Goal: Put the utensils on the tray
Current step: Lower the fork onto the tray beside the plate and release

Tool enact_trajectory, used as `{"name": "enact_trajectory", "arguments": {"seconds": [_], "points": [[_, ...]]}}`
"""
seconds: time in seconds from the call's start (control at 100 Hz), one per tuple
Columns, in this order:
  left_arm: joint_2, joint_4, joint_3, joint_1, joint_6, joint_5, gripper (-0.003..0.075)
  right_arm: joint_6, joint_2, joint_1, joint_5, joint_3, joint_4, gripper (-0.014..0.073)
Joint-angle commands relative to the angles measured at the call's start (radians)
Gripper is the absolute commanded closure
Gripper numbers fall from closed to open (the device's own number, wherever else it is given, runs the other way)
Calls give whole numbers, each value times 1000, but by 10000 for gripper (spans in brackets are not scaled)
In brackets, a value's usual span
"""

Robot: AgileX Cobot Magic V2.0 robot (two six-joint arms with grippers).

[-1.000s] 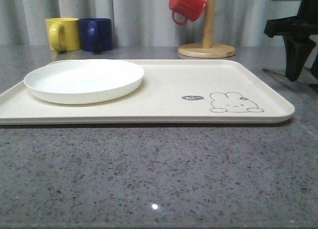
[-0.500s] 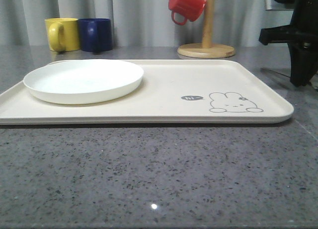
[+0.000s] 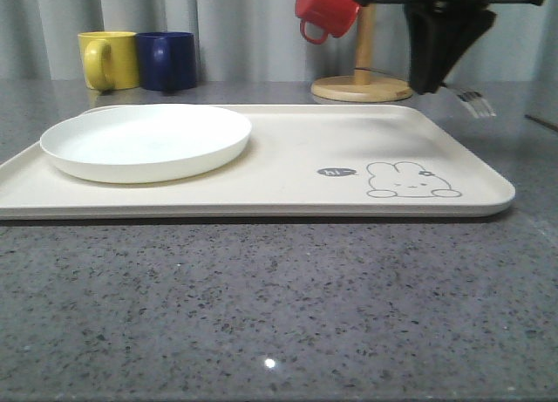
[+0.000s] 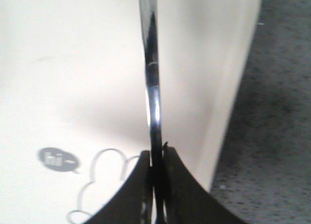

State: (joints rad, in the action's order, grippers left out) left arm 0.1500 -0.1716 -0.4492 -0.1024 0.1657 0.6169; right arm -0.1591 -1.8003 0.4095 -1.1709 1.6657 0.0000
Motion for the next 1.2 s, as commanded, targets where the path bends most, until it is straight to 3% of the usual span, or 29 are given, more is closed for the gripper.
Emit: {"name": "enact_trajectory", "arguments": {"seconds": [0.0, 0.17, 0.35, 0.88, 0.97, 1.19], "points": [[10, -7, -25, -2, -7, -72, 739, -75, 30, 50, 35, 42, 0, 659], [10, -7, -23, -2, -7, -72, 739, -287, -30, 119, 84, 58, 0, 659], [10, -7, -23, -2, -7, -72, 739, -447, -63, 125, 175, 62, 24, 659], [10, -7, -23, -2, -7, -74, 739, -502, -113, 127, 217, 62, 68, 652], [10, -7, -23, -2, -7, -74, 739, -502, -113, 127, 217, 62, 68, 571], [10, -7, -23, -2, -7, -74, 739, -502, -111, 127, 221, 63, 68, 200]]}}
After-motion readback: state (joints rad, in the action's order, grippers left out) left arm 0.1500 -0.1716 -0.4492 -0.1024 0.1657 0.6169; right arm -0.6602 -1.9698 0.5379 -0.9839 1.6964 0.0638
